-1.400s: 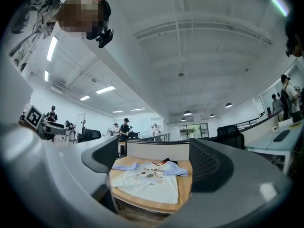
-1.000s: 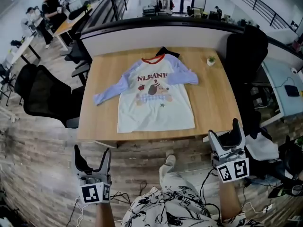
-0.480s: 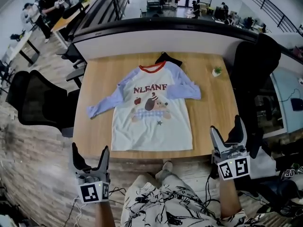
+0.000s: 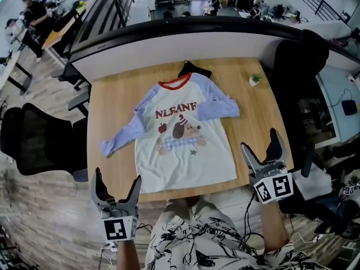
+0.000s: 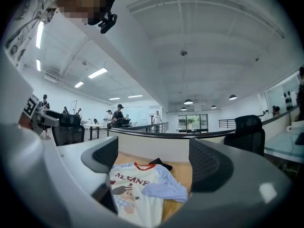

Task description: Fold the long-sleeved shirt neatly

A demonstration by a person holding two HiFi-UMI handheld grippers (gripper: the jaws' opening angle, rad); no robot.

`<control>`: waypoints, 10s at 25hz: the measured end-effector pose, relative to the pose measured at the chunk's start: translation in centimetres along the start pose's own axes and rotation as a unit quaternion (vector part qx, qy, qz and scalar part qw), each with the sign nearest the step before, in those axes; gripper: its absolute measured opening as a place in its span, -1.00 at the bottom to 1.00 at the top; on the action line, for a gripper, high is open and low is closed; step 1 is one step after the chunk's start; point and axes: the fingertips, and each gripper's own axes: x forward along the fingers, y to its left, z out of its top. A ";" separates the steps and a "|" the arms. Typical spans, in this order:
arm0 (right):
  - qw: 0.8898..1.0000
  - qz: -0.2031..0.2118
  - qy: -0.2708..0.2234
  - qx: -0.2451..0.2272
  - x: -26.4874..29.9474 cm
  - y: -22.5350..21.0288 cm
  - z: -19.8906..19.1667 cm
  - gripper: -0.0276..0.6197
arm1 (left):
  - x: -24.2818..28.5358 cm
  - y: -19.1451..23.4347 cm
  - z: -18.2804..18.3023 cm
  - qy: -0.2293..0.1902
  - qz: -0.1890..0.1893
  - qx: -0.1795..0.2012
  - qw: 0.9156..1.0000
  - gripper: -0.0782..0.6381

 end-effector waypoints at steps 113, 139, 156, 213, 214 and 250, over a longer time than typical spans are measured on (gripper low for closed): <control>0.599 0.658 0.299 -0.345 29.2 58.2 -35.5 -0.04 | 9.0 -1.5 -38.8 0.375 -0.082 -0.089 0.919 0.70; 0.857 0.474 0.180 -0.095 41.9 36.7 -11.3 -0.80 | 16.0 -7.5 -35.7 0.351 -0.205 -0.015 0.914 0.70; 0.933 0.360 0.022 -0.009 38.2 7.9 -3.4 -0.79 | 16.2 -8.1 -37.1 0.398 -0.191 -0.043 0.896 0.70; 0.904 -0.021 0.413 0.108 -12.4 2.5 -38.0 -0.37 | -3.9 -4.5 -39.1 0.397 -0.071 -0.132 0.906 -0.04; 0.905 -0.028 0.412 0.106 -12.4 2.5 -38.1 -0.40 | -4.0 -4.5 -39.2 0.397 -0.066 -0.129 0.906 -0.13; 0.896 -0.055 0.423 0.121 -11.0 1.5 -23.3 -0.86 | -4.8 -2.6 -25.8 0.389 -0.130 -0.179 0.894 -0.70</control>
